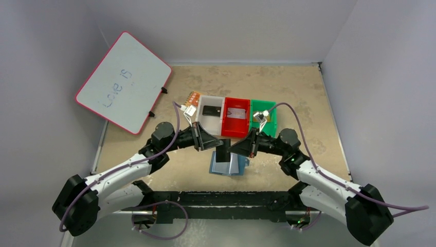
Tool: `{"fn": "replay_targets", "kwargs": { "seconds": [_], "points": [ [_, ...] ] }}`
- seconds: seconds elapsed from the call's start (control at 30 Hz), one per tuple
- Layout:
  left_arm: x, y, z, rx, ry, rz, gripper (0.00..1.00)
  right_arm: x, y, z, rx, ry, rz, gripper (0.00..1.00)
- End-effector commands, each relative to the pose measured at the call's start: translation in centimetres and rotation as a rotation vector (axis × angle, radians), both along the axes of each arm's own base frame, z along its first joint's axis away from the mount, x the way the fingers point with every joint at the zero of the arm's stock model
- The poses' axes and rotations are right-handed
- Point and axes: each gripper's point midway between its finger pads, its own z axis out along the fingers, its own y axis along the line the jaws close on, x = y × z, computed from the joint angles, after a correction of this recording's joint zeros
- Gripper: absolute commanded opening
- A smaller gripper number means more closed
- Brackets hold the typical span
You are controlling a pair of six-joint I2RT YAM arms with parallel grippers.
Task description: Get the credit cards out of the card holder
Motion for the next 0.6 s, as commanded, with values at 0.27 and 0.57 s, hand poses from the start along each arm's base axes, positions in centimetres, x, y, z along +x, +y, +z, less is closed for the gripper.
{"fn": "replay_targets", "kwargs": {
  "seconds": [0.27, 0.57],
  "points": [
    [-0.7, 0.3, 4.2, -0.148, -0.092, -0.01, 0.0, -0.7, 0.7, 3.2, 0.109, -0.099, 0.09, 0.25],
    [-0.6, 0.4, 3.6, -0.14, -0.093, 0.0, 0.03, -1.5, 0.6, 3.7, 0.157, -0.09, 0.131, 0.0]
  ]
}}
